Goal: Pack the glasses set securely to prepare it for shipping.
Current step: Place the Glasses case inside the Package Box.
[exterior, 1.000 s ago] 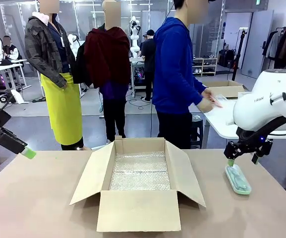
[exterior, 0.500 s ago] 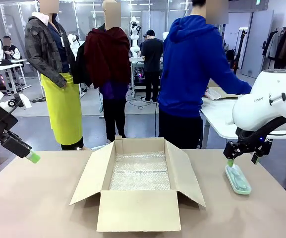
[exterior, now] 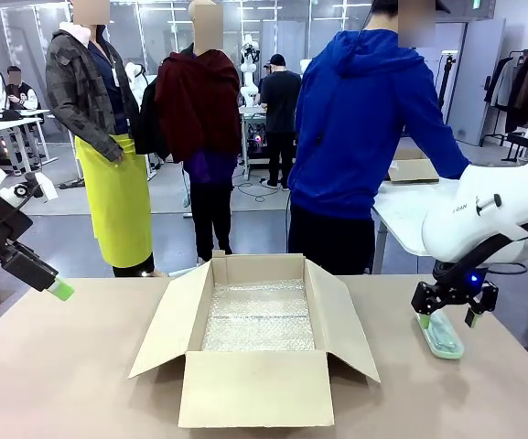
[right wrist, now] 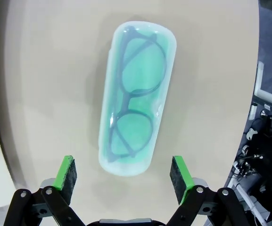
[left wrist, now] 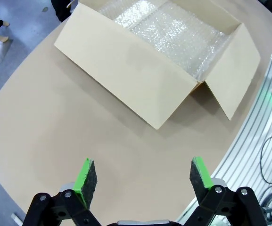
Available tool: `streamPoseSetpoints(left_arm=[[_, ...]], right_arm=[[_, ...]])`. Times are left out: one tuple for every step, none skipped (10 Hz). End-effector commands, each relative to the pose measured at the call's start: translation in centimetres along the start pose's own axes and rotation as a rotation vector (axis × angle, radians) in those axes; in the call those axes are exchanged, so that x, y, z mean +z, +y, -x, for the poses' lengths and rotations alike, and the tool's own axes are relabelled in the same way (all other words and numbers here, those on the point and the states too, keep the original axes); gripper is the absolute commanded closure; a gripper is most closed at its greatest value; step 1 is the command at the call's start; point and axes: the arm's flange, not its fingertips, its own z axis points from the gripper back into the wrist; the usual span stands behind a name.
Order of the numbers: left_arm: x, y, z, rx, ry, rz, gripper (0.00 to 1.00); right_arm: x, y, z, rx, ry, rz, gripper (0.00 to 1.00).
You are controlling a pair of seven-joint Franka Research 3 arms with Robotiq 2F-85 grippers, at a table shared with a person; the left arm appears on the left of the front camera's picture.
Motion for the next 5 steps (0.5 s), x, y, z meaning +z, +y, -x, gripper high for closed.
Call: streamPoseSetpoints(left_arm=[[0.2,0.1,0.0,-0.006,-0.014,0.012,0.0],[0.2,0.1,0.0,-0.006,-0.014,0.012,0.0],[0.2,0.1,0.0,-0.006,-0.014,0.012,0.0],[0.2,0.1,0.0,-0.006,-0.014,0.012,0.0],[0.2,0.1,0.0,-0.006,-0.014,0.012,0.0]], right_arm=[[-0.8,-0.5,-1.0,-0.052,-0.004,-0.013,0.0],[-1.8,-0.9,-1.7,-0.047,-0.006,-0.016,0.0],[-2.6,-1.3,-2.5,-0.04,-0.01,-0.017,0.0],[-3.4,-1.7,-3.2,-0.053,-0.007,-0.021,0.0],[-4.1,-1.8,-3.8,-0.054,-0.01,-0.02,0.0]])
